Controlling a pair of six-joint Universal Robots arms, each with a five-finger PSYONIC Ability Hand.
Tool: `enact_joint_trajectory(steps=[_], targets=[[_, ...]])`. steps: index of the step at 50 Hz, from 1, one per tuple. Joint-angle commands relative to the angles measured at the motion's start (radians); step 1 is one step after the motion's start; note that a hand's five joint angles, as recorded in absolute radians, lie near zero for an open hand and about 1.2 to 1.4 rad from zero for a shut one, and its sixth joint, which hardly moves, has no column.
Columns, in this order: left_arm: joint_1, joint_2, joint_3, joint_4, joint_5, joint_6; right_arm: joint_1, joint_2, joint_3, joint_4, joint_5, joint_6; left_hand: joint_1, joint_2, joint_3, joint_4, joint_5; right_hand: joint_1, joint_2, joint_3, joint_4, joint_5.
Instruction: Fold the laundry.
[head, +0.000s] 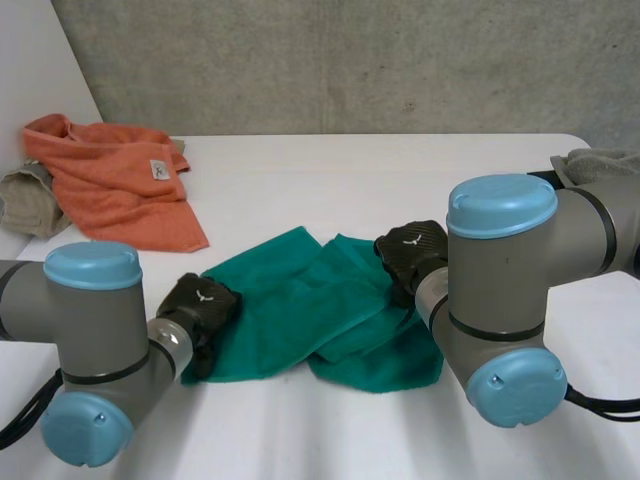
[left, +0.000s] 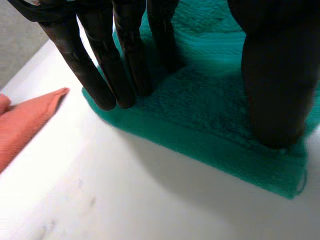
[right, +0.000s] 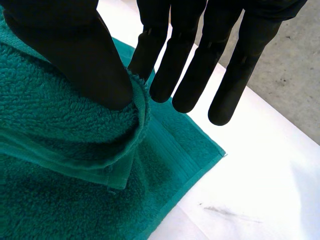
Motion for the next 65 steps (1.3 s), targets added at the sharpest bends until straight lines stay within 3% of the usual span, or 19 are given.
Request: enact_joint_trajectory(steps=[1,9,16,23,29,33,39,43,46,53,59,65], targets=[[-0.003,-0.014,0.027,0.028,-0.013,0.001,-0.001,-0.006,0.019,-0.01,-0.004,0.002,0.281,0.167,0.17,0.171,0.357,0.262,0.217,0.207,0.198,0.243],[0.002,-0.043,0.069,0.028,-0.001,-0.004,-0.004,-0.009,0.03,-0.015,-0.004,0.002,0.723,0.61,0.612,0.613,0.799,0.262,0.217,0.207,0.198,0.243],[0.037,0.022,0.081,-0.009,0.045,-0.017,-0.016,-0.047,0.04,-0.003,0.003,-0.004,0.724,0.61,0.613,0.614,0.8,0.262,0.217,0.207,0.198,0.243],[0.077,0.367,0.076,-0.202,0.166,-0.114,-0.083,-0.213,0.031,0.092,-0.04,-0.105,0.724,0.61,0.613,0.614,0.8,0.262,0.217,0.207,0.198,0.243],[0.134,0.567,0.116,-0.339,0.267,-0.224,-0.127,-0.327,-0.012,0.217,-0.152,-0.266,0.724,0.61,0.613,0.614,0.8,0.262,0.217,0.207,0.198,0.243],[0.171,0.527,0.145,-0.388,0.32,-0.264,-0.125,-0.281,-0.075,0.327,-0.18,-0.302,0.724,0.61,0.613,0.614,0.8,0.262,0.217,0.207,0.198,0.243],[0.181,0.287,0.23,-0.422,0.289,-0.235,-0.102,-0.108,-0.168,0.424,-0.177,-0.305,0.724,0.61,0.613,0.614,0.8,0.262,0.217,0.207,0.198,0.243],[0.175,0.132,0.371,-0.411,0.258,-0.205,-0.099,0.006,-0.269,0.337,-0.152,-0.279,0.724,0.61,0.613,0.614,0.8,0.262,0.217,0.207,0.198,0.243],[0.165,0.06,0.54,-0.376,0.232,-0.209,-0.105,0.072,-0.378,0.182,-0.082,-0.236,0.724,0.61,0.613,0.614,0.8,0.262,0.217,0.207,0.198,0.243],[0.143,0.117,0.89,-0.178,0.167,-0.315,-0.12,0.072,-0.604,-0.221,0.023,-0.213,0.724,0.61,0.613,0.614,0.8,0.262,0.217,0.207,0.198,0.243],[0.123,0.211,0.934,-0.041,0.114,-0.427,-0.119,0.002,-0.633,-0.38,-0.019,-0.165,0.724,0.61,0.613,0.614,0.8,0.262,0.217,0.207,0.198,0.243],[0.129,0.268,0.781,-0.047,0.117,-0.445,-0.122,-0.049,-0.56,-0.316,-0.105,-0.142,0.724,0.61,0.613,0.614,0.8,0.262,0.217,0.207,0.198,0.243]])
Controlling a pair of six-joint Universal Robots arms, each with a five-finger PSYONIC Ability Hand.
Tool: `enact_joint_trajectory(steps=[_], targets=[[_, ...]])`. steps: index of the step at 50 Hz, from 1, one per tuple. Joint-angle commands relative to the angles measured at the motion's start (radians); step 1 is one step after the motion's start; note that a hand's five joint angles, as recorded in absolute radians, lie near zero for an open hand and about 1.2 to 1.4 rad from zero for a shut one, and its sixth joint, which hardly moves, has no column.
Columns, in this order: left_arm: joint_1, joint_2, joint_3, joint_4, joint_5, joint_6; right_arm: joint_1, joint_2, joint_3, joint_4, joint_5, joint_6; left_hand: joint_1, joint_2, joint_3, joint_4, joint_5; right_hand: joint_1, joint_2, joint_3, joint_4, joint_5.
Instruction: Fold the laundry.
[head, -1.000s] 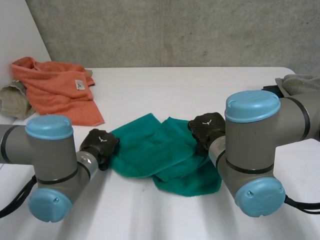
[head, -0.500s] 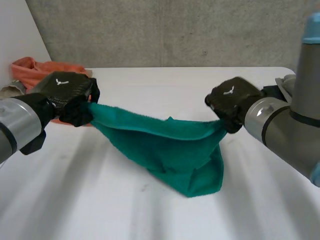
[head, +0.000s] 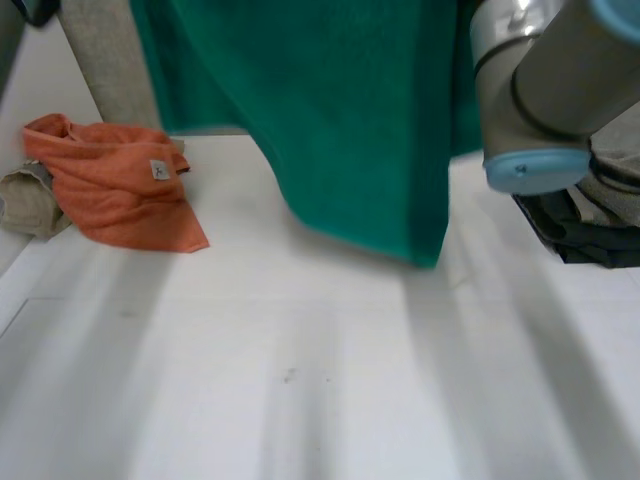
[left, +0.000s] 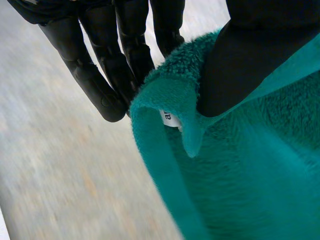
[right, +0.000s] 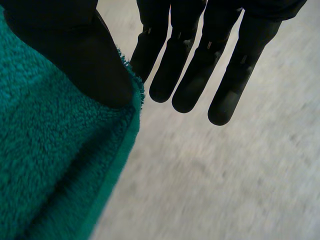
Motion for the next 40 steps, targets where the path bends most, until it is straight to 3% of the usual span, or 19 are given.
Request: enact_joint_trajectory(steps=[1,9,15,24,25,26,30,36,40], targets=[[0.006,0.086,-0.182,0.019,-0.007,-0.04,-0.005,-0.073,0.093,0.051,-0.099,0.031,0.247,0.199,0.213,0.198,0.236,0.262,0.217,0.204,0.197,0.231],[0.067,0.124,-0.548,0.028,0.015,-0.031,-0.036,-0.124,0.432,0.12,-0.21,0.036,0.247,0.199,0.213,0.198,0.236,0.262,0.217,0.204,0.197,0.231],[0.104,0.101,-0.784,0.071,0.097,-0.017,-0.039,-0.093,0.708,0.073,-0.306,0.034,0.247,0.199,0.213,0.198,0.236,0.262,0.217,0.204,0.197,0.231],[0.098,0.077,-0.878,0.07,0.162,0.032,-0.036,0.008,0.77,0.0,-0.274,0.069,0.247,0.199,0.213,0.198,0.236,0.25,0.205,0.192,0.185,0.219],[0.099,0.077,-0.877,0.068,0.159,0.035,-0.038,0.011,0.765,0.008,-0.268,0.08,0.247,0.199,0.213,0.198,0.236,0.107,0.063,0.05,0.042,0.077],[0.104,0.084,-0.875,0.065,0.153,0.035,-0.041,0.013,0.755,0.028,-0.257,0.109,0.247,0.199,0.213,0.198,0.236,-0.182,-0.226,-0.239,-0.247,-0.213],[0.116,0.123,-0.86,0.045,0.148,0.034,-0.056,-0.003,0.726,0.107,-0.218,0.193,0.247,0.199,0.213,0.198,0.236,-0.727,-0.771,-0.784,-0.792,-0.758],[0.122,0.195,-0.842,-0.008,0.154,0.032,-0.105,-0.056,0.686,0.267,-0.196,0.307,0.247,0.199,0.213,0.198,0.236,-0.839,-0.884,-0.897,-0.905,-0.87],[0.124,0.235,-0.838,-0.024,0.156,0.035,-0.151,-0.063,0.638,0.391,-0.227,0.295,0.247,0.199,0.213,0.198,0.236,-0.813,-0.858,-0.871,-0.878,-0.844]])
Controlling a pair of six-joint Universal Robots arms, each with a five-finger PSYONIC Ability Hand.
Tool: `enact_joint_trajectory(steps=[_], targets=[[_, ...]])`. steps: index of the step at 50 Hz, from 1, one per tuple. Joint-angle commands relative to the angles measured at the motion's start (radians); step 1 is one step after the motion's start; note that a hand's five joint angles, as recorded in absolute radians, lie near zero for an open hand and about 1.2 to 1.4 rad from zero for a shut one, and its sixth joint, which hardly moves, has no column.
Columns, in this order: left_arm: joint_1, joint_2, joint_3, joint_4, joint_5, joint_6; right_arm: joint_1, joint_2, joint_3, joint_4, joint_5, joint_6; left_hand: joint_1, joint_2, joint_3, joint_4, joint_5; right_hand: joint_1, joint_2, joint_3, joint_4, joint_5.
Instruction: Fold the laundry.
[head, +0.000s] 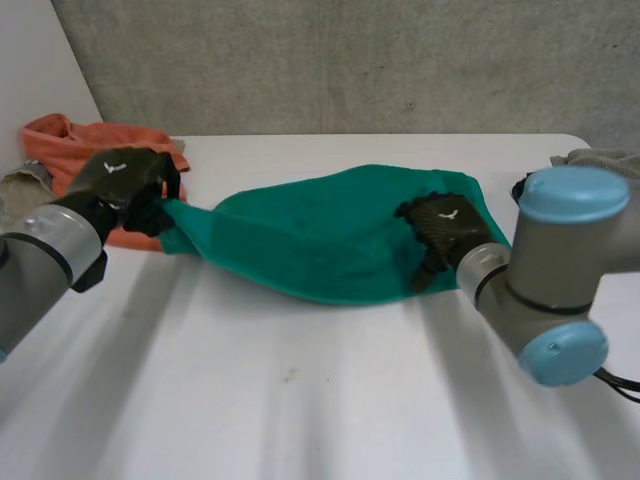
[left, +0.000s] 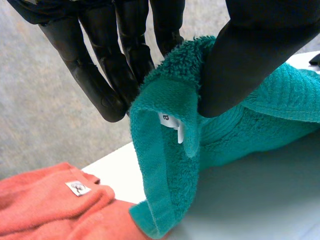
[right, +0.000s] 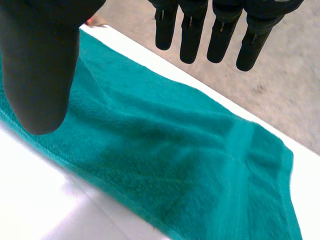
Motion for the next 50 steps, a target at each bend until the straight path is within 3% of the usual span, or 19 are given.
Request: enact_joint_trajectory(steps=[1,10,14,25,50], targets=[[0.005,0.076,0.013,-0.041,0.003,0.001,-0.079,-0.028,-0.077,0.214,-0.033,0.021,0.247,0.199,0.213,0.198,0.236,0.007,-0.016,0.027,0.022,0.047],[0.037,0.145,0.03,-0.06,0.006,-0.005,-0.18,0.093,-0.205,0.32,-0.122,-0.321,0.247,0.199,0.213,0.198,0.236,0.213,0.19,0.233,0.228,0.253],[0.038,0.171,0.039,-0.077,0.02,-0.013,-0.191,0.151,-0.244,0.322,-0.134,-0.387,0.247,0.199,0.213,0.198,0.236,0.219,0.196,0.239,0.234,0.259],[0.034,0.177,0.056,-0.084,0.028,-0.017,-0.203,0.262,-0.307,0.275,-0.17,-0.395,0.247,0.199,0.213,0.198,0.236,0.295,0.272,0.315,0.31,0.335],[0.041,0.137,0.054,-0.085,0.026,-0.013,-0.218,0.219,-0.227,0.296,-0.165,-0.401,0.247,0.199,0.213,0.198,0.236,0.225,0.202,0.245,0.24,0.265]])
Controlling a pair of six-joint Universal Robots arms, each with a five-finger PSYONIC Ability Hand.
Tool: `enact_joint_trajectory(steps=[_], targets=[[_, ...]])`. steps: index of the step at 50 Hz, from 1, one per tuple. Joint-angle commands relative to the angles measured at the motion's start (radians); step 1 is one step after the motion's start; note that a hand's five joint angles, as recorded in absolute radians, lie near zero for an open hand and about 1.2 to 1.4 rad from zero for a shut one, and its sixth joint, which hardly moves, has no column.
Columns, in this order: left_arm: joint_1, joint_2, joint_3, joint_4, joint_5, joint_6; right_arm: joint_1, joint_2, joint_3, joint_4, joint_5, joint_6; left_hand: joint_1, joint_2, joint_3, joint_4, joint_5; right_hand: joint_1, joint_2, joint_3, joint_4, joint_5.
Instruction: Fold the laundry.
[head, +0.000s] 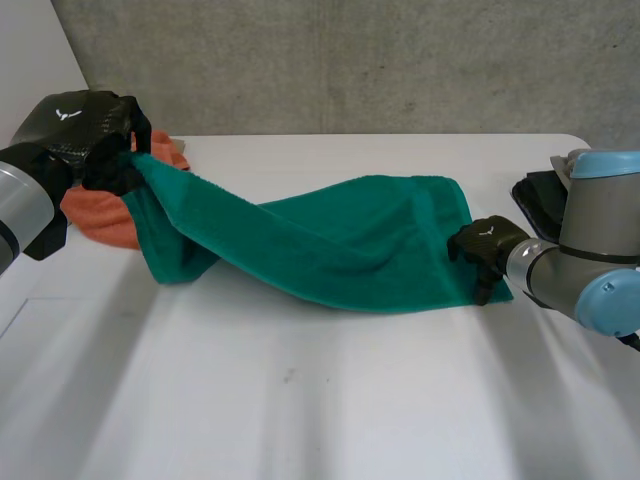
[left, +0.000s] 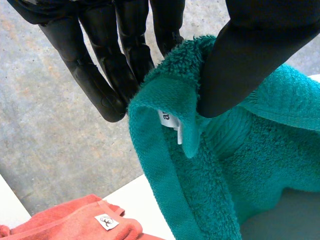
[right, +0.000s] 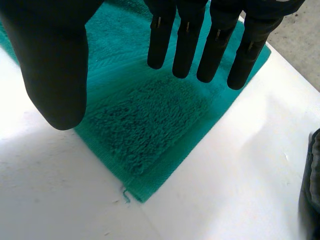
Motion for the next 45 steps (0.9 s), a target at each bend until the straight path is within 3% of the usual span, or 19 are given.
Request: enact_joint_trajectory(steps=[1,29,36,40,45], targets=[[0.004,-0.001,0.002,-0.001,0.0,0.0,-0.002,-0.007,0.03,0.001,0.0,-0.007,0.247,0.199,0.213,0.197,0.236,0.031,0.037,0.041,0.043,0.066],[0.011,0.002,-0.004,-0.005,-0.001,-0.003,0.013,0.076,-0.012,-0.229,0.036,-0.004,0.247,0.199,0.213,0.197,0.236,0.198,0.205,0.208,0.21,0.233],[0.016,0.002,-0.008,-0.008,0.0,-0.003,0.014,0.102,-0.062,-0.246,0.061,0.037,0.247,0.199,0.213,0.197,0.236,0.4,0.407,0.411,0.412,0.435],[0.017,-0.001,-0.008,-0.008,-0.003,0.002,0.008,0.11,-0.09,-0.287,0.076,0.08,0.247,0.199,0.213,0.197,0.236,0.87,0.877,0.88,0.882,0.905],[0.03,-0.002,-0.008,-0.01,-0.003,0.003,-0.01,0.068,-0.096,-0.292,0.127,0.124,0.247,0.199,0.213,0.197,0.236,0.871,0.877,0.881,0.883,0.906]])
